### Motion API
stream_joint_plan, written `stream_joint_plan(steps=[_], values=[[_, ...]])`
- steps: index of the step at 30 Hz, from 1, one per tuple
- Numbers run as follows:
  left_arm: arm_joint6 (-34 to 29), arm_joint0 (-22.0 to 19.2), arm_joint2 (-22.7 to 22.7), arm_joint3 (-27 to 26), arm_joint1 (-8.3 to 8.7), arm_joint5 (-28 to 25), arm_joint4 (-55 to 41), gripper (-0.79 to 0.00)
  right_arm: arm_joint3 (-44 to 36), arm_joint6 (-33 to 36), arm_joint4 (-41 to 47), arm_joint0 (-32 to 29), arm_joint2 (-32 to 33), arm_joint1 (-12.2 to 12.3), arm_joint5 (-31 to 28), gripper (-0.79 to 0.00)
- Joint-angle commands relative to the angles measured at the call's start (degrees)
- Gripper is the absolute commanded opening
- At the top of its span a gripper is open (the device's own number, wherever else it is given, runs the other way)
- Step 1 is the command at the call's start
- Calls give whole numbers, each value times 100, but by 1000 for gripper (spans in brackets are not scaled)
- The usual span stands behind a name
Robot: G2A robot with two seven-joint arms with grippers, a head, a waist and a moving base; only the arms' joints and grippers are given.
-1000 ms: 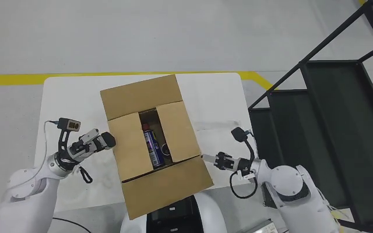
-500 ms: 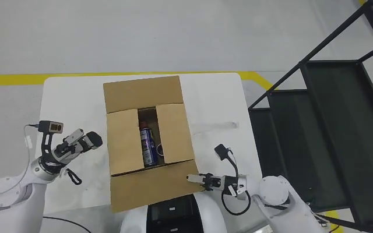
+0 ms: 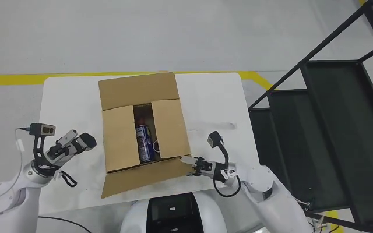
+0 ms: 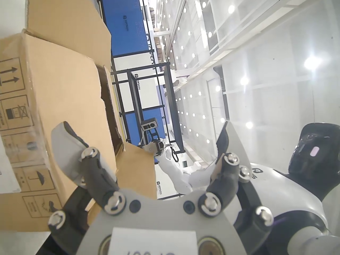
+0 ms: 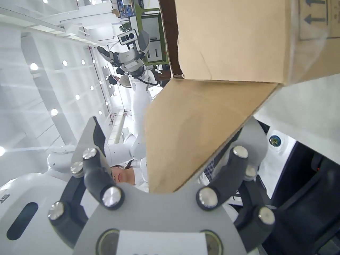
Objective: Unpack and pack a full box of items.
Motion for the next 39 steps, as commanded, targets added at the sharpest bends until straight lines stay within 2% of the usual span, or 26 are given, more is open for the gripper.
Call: stream_joint_plan(steps=[1,11,14,24,28,33,39], values=[[11,23,-10,-17,0,3,-1,0,-54,-29,70,65,-17,-3,-41,0],[14,57,-45,-22,2,-13,8,0,-342,-37,151,321,-10,17,-252,0],[6,56,-44,-15,1,-24,-7,0,-159,34,-324,578,-200,18,-166,0],[317,-15,-153,238,14,-98,403,0,795,-481,-685,1574,-1121,-163,-516,0],[399,-87,-175,318,21,-119,530,0,989,-627,-766,1835,-1308,-216,-654,0],[446,-317,-99,582,22,-214,617,0,1170,-737,-1036,2091,-1451,-252,-523,0],[593,-857,116,1065,16,-484,946,0,1119,-798,-1214,2232,-1652,-291,-261,0]])
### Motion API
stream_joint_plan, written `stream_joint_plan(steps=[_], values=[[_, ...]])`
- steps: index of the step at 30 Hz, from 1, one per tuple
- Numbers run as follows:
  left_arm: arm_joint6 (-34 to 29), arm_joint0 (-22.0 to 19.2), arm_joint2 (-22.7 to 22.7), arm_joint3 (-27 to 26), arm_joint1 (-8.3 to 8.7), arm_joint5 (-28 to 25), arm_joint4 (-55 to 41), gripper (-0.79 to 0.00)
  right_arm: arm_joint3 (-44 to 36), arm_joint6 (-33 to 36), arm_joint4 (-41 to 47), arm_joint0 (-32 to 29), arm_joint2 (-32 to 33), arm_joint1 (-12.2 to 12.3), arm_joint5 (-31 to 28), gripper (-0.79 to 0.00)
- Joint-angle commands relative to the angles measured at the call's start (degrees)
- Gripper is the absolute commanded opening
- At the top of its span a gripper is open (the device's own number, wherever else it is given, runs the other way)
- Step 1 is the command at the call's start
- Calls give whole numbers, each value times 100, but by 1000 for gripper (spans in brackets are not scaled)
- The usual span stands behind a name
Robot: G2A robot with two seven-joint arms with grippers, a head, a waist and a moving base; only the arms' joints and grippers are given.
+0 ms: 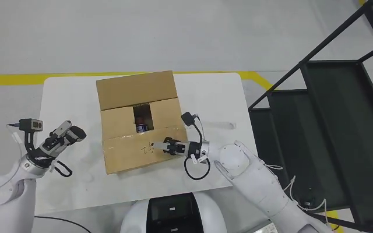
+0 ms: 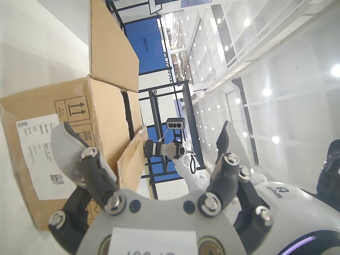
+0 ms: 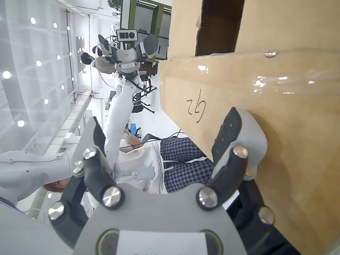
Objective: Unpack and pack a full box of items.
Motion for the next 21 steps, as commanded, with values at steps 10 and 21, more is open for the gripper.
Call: stream_joint_plan(steps=[10,21], values=[[173,-520,218,501,-9,-410,430,0,-108,-142,-12,79,-101,-35,135,0],[896,-709,326,670,-36,-323,958,0,-108,-142,-12,79,-101,-35,135,0]])
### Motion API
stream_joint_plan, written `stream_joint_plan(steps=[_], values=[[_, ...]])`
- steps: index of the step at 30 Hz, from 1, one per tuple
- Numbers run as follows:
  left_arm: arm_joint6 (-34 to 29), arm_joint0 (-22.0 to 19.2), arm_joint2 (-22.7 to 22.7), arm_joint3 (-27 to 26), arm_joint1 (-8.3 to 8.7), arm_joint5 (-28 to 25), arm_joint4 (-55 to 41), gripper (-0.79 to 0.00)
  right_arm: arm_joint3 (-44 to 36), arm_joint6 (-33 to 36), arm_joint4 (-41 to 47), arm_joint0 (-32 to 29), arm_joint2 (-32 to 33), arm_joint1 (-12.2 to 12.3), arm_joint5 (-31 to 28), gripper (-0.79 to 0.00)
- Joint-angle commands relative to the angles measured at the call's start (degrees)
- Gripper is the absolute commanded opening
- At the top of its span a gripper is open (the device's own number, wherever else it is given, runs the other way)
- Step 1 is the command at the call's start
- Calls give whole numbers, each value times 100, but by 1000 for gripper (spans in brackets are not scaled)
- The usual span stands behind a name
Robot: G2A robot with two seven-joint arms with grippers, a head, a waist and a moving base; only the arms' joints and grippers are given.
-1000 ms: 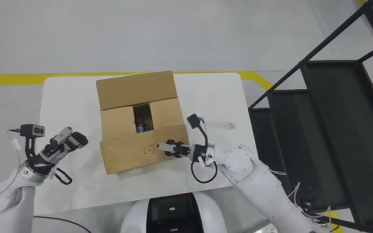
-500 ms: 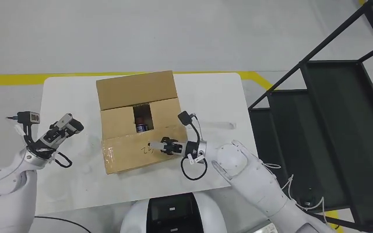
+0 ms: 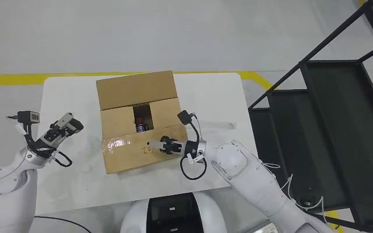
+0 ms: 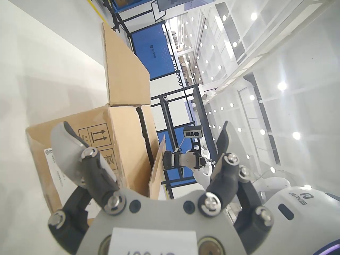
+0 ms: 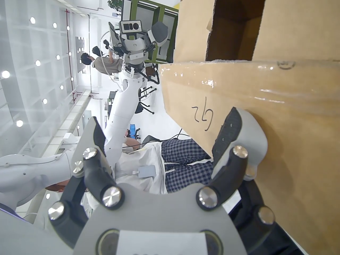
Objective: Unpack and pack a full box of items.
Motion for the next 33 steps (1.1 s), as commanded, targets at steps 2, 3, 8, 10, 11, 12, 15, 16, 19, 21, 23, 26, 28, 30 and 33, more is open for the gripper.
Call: stream_joint_plan(steps=[2,3,8,10,11,12,15,16,19,21,23,26,28,30,33], values=[[716,-305,319,244,-69,-126,302,0,0,0,0,0,0,0,0,0],[858,-451,440,371,-92,-258,431,0,0,0,0,0,0,0,0,0],[1194,-1242,1184,1228,-250,-1036,759,0,0,0,0,0,0,0,0,0],[1242,-1581,1413,1640,-307,-1161,800,0,0,0,0,0,0,0,0,0],[1200,-1731,1528,1840,-336,-1196,769,0,0,0,0,0,0,0,0,0],[1162,-1890,1622,2045,-356,-1223,822,0,0,0,0,0,0,0,0,0],[932,-2334,1918,2595,-441,-1169,674,0,0,0,0,0,0,0,0,0],[842,-2462,2006,2755,-473,-1172,572,0,0,0,0,0,0,0,0,0],[653,-2816,2203,3151,-554,-1363,384,0,0,0,0,0,0,0,0,0],[568,-3010,2297,3355,-608,-1516,199,0,0,0,0,0,0,0,0,0],[445,-3160,2364,3515,-658,-1630,-58,0,0,0,0,0,0,0,0,0],[152,-3312,2380,3668,-686,-1819,-391,0,0,0,0,0,0,0,0,0],[-192,-3345,2322,3654,-673,-1857,-721,0,0,0,0,0,0,0,0,0],[-432,-3311,2239,3501,-630,-1762,-962,0,0,0,0,0,0,0,0,0],[-743,-3025,2058,2866,-497,-1452,-1219,0,0,0,0,0,0,0,0,0]])
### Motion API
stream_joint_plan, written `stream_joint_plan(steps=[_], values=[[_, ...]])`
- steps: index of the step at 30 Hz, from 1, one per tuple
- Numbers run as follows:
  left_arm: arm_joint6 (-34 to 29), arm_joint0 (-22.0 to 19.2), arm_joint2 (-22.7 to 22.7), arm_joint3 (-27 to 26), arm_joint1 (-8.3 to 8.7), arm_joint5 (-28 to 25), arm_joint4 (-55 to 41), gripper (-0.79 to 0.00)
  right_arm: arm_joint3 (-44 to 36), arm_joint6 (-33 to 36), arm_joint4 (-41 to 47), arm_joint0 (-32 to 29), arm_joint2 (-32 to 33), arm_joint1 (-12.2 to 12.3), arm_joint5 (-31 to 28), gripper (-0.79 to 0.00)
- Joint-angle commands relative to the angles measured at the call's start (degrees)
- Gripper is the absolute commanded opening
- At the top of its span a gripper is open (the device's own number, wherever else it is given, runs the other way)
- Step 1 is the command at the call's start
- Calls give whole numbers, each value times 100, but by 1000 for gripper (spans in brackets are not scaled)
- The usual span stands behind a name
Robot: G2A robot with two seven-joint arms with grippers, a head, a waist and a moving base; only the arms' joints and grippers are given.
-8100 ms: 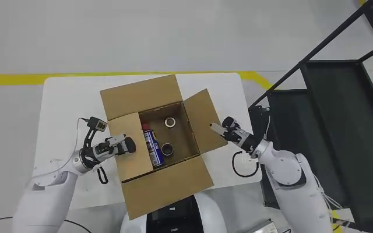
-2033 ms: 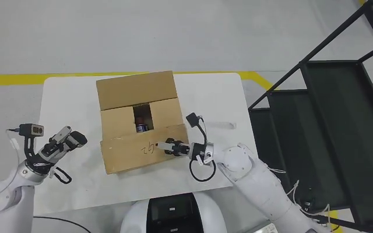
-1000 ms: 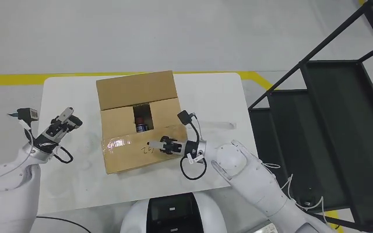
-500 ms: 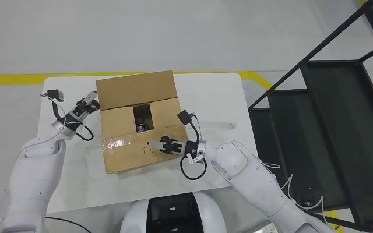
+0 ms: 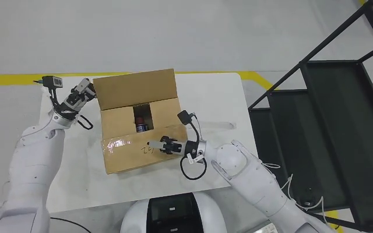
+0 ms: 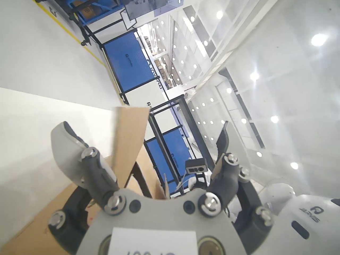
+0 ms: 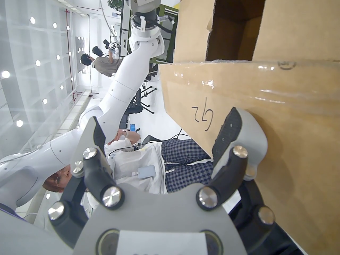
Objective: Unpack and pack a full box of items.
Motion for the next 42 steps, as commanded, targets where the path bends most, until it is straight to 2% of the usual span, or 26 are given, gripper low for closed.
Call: stream_joint_plan(steps=[1,8,13,17,25,36,42], values=[[-213,323,-152,-621,116,232,-172,0,0,0,0,0,0,0,0,0],[-712,1354,-778,-2278,437,731,-683,0,0,0,0,0,0,0,0,0],[-1114,1844,-1081,-3010,585,1133,-873,0,0,0,0,0,0,0,0,0],[-1437,2088,-1120,-3346,668,1456,-827,0,0,0,0,0,0,0,0,0],[-1656,2262,-835,-3477,756,1674,-520,0,-15,-75,-27,-32,18,3,19,0],[-1591,2306,-649,-3074,845,1611,-442,0,-589,-355,-447,-657,578,154,240,0],[-1825,2301,-585,-2989,878,1845,-678,0,-751,-375,-537,-928,712,202,296,0]])
